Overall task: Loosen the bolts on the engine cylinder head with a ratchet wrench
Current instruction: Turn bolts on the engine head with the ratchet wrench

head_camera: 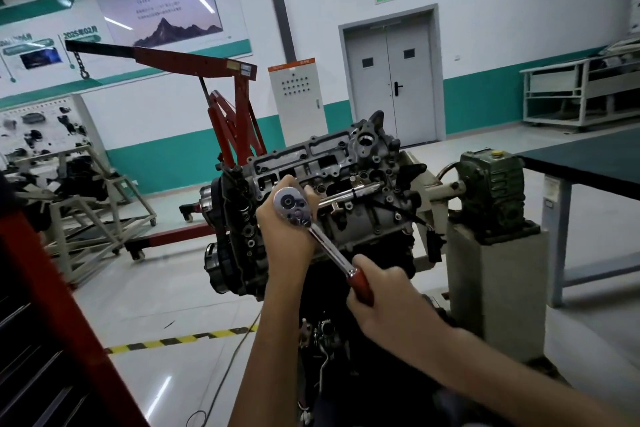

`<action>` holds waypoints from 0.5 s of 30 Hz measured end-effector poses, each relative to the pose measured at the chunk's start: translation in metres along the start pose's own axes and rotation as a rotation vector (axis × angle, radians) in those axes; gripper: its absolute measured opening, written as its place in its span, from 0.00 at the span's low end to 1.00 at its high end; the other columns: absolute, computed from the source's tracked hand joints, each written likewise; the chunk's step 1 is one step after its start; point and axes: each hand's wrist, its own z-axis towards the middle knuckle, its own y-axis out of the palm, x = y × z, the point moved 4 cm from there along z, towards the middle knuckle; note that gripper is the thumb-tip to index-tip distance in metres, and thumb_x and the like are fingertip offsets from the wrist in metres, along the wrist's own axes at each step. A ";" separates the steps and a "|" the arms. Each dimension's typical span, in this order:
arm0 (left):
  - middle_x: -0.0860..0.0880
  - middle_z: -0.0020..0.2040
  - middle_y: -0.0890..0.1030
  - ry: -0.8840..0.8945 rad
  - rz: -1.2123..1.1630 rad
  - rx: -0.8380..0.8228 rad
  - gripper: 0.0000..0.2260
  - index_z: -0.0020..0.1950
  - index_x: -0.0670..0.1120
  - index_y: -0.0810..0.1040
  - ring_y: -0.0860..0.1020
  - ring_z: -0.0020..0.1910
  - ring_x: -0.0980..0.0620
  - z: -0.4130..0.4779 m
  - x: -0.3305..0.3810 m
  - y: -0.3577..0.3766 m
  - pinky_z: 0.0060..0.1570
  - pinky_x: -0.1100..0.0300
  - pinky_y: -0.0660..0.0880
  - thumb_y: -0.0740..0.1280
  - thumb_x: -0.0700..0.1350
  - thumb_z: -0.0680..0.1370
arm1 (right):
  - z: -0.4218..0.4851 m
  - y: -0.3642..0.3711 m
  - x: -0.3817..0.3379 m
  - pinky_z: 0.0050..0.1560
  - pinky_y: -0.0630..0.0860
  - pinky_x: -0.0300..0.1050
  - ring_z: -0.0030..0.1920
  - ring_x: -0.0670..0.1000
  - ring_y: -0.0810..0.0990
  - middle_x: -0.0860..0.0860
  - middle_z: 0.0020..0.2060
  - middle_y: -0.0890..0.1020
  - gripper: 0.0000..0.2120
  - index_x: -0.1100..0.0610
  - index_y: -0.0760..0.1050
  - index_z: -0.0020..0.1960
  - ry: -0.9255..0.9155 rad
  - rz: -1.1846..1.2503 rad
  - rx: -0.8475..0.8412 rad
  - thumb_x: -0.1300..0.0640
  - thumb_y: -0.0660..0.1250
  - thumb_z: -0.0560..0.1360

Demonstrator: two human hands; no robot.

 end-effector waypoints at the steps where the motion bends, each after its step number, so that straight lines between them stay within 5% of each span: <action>1: 0.56 0.27 0.70 0.018 0.032 -0.036 0.15 0.31 0.53 0.69 0.68 0.30 0.53 0.003 0.001 -0.004 0.37 0.57 0.67 0.65 0.35 0.71 | 0.007 -0.017 0.001 0.29 0.69 0.40 0.28 0.50 0.72 0.50 0.29 0.71 0.08 0.51 0.62 0.42 -0.069 -0.126 -0.057 0.57 0.63 0.72; 4: 0.54 0.27 0.70 0.097 0.157 -0.152 0.16 0.29 0.53 0.72 0.68 0.31 0.56 0.008 0.011 -0.012 0.35 0.60 0.65 0.64 0.32 0.69 | 0.046 -0.072 -0.004 0.28 0.75 0.40 0.28 0.46 0.76 0.45 0.29 0.73 0.04 0.55 0.68 0.48 -0.275 -0.496 -0.205 0.57 0.62 0.74; 8: 0.54 0.30 0.70 0.162 0.289 -0.168 0.18 0.31 0.50 0.70 0.69 0.34 0.58 0.009 0.015 -0.015 0.35 0.68 0.66 0.68 0.29 0.71 | 0.091 -0.115 -0.024 0.33 0.64 0.33 0.28 0.40 0.68 0.40 0.28 0.65 0.08 0.54 0.69 0.50 -0.464 -0.771 -0.122 0.56 0.66 0.72; 15: 0.55 0.29 0.70 0.197 0.227 -0.161 0.15 0.35 0.47 0.66 0.66 0.29 0.61 0.000 0.009 -0.002 0.32 0.69 0.65 0.67 0.33 0.75 | 0.023 -0.060 0.005 0.22 0.64 0.27 0.25 0.37 0.67 0.40 0.26 0.65 0.06 0.55 0.71 0.48 -0.111 -0.433 0.064 0.57 0.65 0.72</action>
